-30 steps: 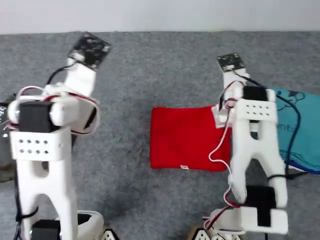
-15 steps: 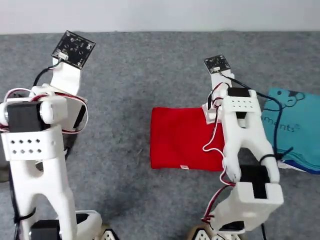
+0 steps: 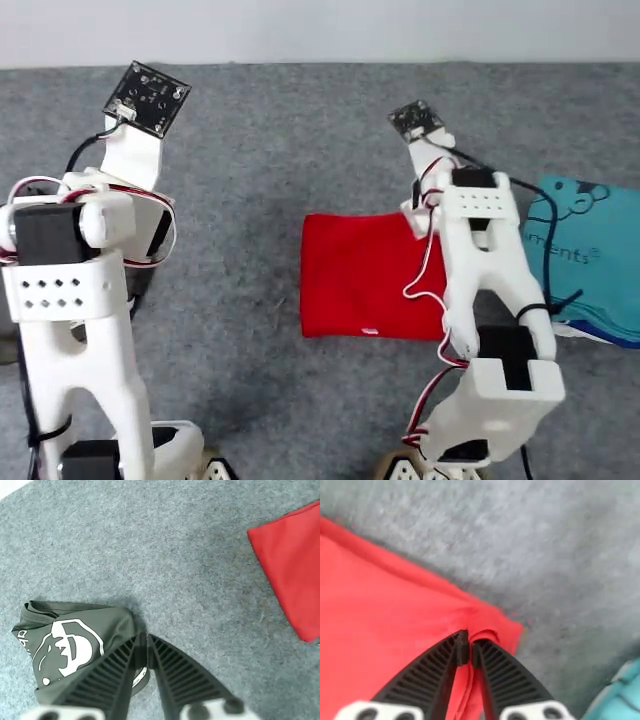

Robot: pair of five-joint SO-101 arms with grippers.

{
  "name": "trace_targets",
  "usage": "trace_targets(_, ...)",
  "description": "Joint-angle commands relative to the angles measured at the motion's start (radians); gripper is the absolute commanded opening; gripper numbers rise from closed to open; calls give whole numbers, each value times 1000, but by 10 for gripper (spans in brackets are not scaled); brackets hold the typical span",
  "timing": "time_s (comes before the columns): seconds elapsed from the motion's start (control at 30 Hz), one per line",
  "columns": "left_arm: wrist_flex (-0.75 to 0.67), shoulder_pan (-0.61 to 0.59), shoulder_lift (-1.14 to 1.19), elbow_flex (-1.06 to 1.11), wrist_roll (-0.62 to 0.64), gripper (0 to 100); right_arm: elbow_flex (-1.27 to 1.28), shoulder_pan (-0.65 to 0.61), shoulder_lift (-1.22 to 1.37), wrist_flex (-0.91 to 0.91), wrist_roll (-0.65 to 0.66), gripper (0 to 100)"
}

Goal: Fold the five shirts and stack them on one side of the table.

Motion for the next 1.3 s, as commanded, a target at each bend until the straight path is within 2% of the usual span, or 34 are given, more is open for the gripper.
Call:
trace_targets(0.0,17,-5,-31,-2,-3,14,-112,24,19,-1,58,10)
trace_targets(0.2,17,-5,-32,-2,-3,14,-242,64,151,61,74,22)
trace_targets(0.43,14,-3,-31,41,-6,14,-370,44,160,334,71,172)
trace_targets(0.63,14,-5,-38,110,-6,14,-486,22,163,602,-54,176)
trace_targets(0.73,14,-5,-32,113,-5,14,-505,7,170,682,-133,177)
trace_targets(0.87,14,-5,-32,113,-5,14,-502,-12,196,699,-281,195)
trace_targets(1.03,15,-5,-38,113,-5,14,-506,-10,328,656,-448,313)
trace_targets(1.27,15,-6,-38,113,-3,14,-508,-16,487,598,-465,306)
